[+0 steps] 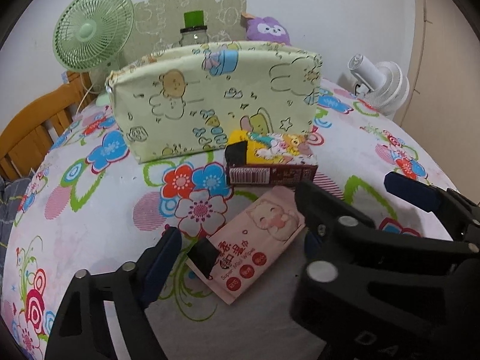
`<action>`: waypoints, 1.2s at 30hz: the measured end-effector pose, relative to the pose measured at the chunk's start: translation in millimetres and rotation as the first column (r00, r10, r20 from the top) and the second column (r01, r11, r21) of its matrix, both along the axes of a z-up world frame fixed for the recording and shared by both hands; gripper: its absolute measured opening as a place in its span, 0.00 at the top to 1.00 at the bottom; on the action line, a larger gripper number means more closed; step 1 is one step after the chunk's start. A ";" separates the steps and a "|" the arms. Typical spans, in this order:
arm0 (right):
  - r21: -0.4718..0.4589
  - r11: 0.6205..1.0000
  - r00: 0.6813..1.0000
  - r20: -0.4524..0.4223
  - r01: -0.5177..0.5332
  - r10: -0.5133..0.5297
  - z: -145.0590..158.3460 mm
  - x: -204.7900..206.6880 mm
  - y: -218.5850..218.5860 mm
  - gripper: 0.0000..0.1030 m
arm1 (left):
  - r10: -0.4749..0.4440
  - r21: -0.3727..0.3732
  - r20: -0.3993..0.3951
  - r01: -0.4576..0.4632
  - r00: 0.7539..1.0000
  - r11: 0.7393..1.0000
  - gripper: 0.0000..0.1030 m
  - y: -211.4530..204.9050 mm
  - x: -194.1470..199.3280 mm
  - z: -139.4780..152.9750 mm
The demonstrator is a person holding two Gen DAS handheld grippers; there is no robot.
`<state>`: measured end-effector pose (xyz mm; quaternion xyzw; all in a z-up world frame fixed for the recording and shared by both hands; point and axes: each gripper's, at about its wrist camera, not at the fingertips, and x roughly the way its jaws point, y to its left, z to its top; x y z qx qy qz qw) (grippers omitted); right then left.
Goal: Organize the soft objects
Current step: 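Move both grippers toward the pink wipes pack and yellow snack box, then grasp the pink wipes pack with the left gripper while the right gripper grasps the yellow snack box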
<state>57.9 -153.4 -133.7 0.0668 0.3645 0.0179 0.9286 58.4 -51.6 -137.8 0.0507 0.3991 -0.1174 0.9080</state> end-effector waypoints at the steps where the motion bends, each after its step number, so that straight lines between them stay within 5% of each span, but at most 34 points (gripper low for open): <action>1: -0.001 1.000 1.000 -0.001 0.000 0.000 -0.3 0.2 0.3 0.08 | 0.001 -0.009 -0.004 -0.001 1.000 1.000 0.17 1.6 1.0 -0.3; 10: -0.008 1.000 1.000 0.004 -0.001 0.001 1.4 -3.7 2.2 0.08 | -0.008 -0.010 0.008 0.008 1.000 1.000 0.24 0.7 -4.4 0.3; 18: -0.020 1.000 1.000 0.010 0.001 -0.001 4.5 -10.3 5.4 0.08 | -0.040 -0.022 0.012 0.041 0.999 0.999 0.50 -0.2 -12.3 3.3; 36: -0.042 0.999 0.999 0.012 -0.035 0.035 6.7 -7.8 25.3 0.08 | 0.144 -0.010 0.046 -0.143 0.989 0.990 0.53 45.0 -10.9 13.0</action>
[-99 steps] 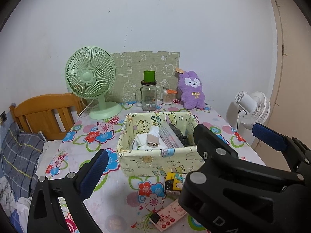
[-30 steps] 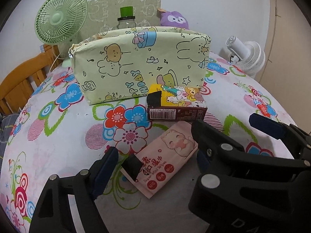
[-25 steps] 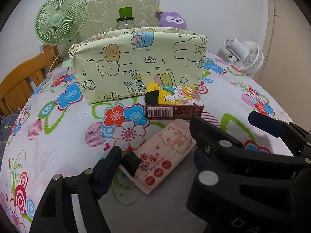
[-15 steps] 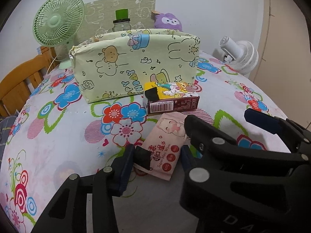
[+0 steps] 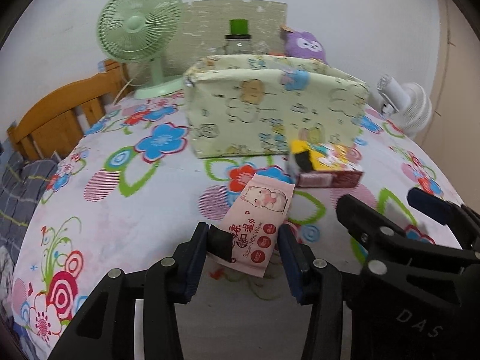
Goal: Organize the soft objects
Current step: 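Grasp the pink wipes pack with the left gripper while the right gripper grasps the yellow snack box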
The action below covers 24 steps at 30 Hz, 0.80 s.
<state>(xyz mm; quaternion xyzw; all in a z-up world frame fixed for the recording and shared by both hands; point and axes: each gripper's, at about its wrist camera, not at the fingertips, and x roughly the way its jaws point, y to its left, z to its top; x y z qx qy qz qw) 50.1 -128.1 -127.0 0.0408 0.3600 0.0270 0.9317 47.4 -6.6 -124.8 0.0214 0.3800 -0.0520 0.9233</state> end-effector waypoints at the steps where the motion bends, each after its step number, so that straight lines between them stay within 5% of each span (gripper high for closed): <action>1: 0.000 1.000 1.000 0.000 -0.001 0.001 0.1 1.5 0.9 0.08 | 0.009 -0.002 -0.001 -0.009 1.000 1.000 0.53 1.3 1.5 -0.2; 9: 0.006 1.000 1.000 -0.009 0.009 -0.009 2.8 22.5 6.4 0.08 | 0.061 -0.015 0.001 -0.061 0.998 0.998 0.53 4.0 19.0 1.1; 19: -0.053 0.998 0.999 -0.048 0.021 -0.024 -8.2 51.3 18.8 0.08 | 0.016 -0.006 -0.036 -0.016 0.999 1.000 0.49 -4.8 33.6 -6.9; 24: -0.037 0.999 0.997 -0.081 0.018 -0.021 -12.8 65.1 17.9 0.08 | 0.024 -0.021 -0.056 -0.026 0.998 0.999 0.36 -2.7 43.7 -9.1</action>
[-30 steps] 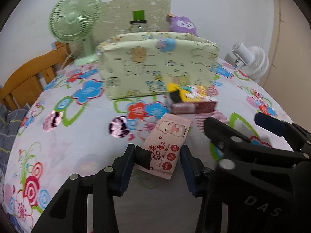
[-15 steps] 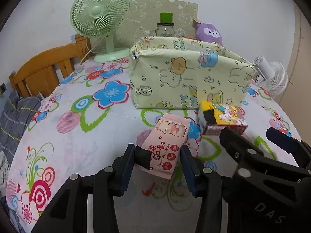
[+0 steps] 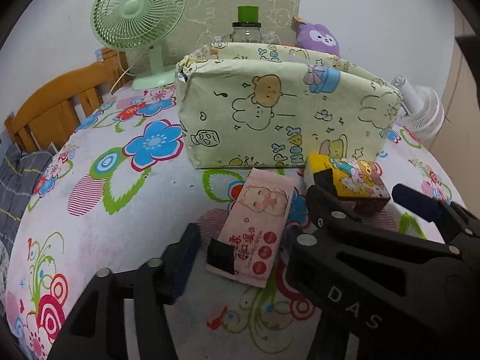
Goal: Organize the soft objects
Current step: 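Grasp the pink wipes pack with the left gripper while the right gripper grasps the yellow snack box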
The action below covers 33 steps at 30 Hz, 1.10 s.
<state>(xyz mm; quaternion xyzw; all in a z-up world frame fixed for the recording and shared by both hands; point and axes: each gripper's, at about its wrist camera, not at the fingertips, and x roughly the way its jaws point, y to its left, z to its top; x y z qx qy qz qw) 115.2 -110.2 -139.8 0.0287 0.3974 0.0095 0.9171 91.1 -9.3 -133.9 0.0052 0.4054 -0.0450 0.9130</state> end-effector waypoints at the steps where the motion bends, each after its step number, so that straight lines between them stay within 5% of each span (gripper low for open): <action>1: 0.005 1.000 1.000 -0.005 0.000 0.000 -0.6 1.9 -0.4 0.08 | 0.003 -0.005 -0.001 -0.003 1.000 1.000 0.36 0.9 2.3 0.1; 6: 0.025 1.000 0.998 -0.054 0.011 -0.010 -7.0 13.1 -3.1 0.09 | 0.003 0.001 -0.012 -0.003 1.000 1.000 0.35 -0.7 10.9 -1.6; 10: 0.027 0.999 0.998 -0.053 0.019 -0.017 -6.6 13.0 -4.9 0.22 | -0.012 0.012 -0.015 0.013 1.000 1.000 0.36 -6.2 12.7 -1.6; 13: 0.036 0.999 0.999 -0.047 0.017 -0.015 -5.8 11.7 -7.5 0.24 | -0.030 0.010 -0.010 0.030 1.000 1.000 0.50 -9.5 12.5 -0.5; 20: 0.040 0.999 0.999 -0.040 0.028 -0.027 -4.7 4.4 -13.9 0.25 | -0.033 0.049 0.004 0.033 0.999 0.998 0.60 -19.2 8.0 0.6; 33: 0.061 0.997 0.999 0.000 0.039 -0.039 10.2 -28.4 -28.1 0.25 | -0.057 0.047 0.036 0.055 0.998 0.997 0.61 -34.4 -16.0 13.2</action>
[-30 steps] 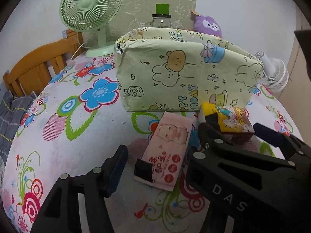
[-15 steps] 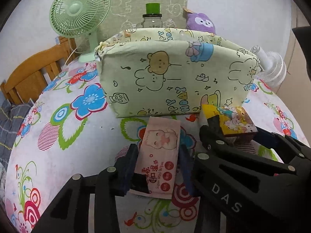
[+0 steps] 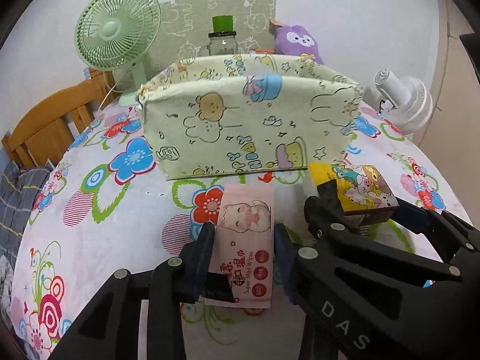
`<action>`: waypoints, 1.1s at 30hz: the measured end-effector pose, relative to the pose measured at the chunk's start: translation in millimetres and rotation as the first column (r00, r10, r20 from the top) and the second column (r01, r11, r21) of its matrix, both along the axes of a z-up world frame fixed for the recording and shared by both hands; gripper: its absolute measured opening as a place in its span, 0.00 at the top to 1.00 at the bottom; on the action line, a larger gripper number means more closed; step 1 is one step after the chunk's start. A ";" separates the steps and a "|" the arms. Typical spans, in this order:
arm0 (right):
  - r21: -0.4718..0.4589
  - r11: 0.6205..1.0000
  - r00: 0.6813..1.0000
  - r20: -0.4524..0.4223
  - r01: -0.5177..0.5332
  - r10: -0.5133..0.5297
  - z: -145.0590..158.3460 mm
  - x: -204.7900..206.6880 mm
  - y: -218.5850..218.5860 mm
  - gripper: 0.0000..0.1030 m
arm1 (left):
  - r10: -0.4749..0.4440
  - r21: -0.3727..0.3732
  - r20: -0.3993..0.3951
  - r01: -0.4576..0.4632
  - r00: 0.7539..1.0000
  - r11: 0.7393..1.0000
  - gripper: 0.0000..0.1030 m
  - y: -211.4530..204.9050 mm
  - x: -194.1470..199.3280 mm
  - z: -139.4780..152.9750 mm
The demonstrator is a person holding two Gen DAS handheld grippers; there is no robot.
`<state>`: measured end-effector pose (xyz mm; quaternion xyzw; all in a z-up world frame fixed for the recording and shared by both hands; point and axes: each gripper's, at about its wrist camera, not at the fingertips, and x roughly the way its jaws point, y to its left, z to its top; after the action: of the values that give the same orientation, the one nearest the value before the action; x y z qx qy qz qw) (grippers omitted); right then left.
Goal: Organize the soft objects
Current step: 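Grasp the pink wipes pack with the left gripper while the right gripper grasps the yellow snack box, then lift and carry the wipes pack and snack box over the fabric box with both grippers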
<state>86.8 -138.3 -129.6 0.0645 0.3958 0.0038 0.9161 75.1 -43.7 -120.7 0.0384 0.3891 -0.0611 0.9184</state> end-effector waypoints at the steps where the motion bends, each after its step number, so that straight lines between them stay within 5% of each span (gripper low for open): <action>1: 0.002 1.000 1.000 0.006 0.004 -0.004 2.2 -2.7 -1.2 0.25 | 0.000 0.000 0.007 0.000 1.000 1.000 0.61 -1.0 -2.4 2.3; 33: -0.006 1.000 0.981 0.192 -0.006 0.007 93.6 -50.7 -2.7 0.25 | 0.015 -0.025 0.186 -0.011 0.982 1.000 0.61 1.2 -45.4 86.9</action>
<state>36.2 -141.0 -36.0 0.0602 0.3057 0.0119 0.9501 29.7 -42.6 -33.8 0.0306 0.3011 -0.0557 0.9515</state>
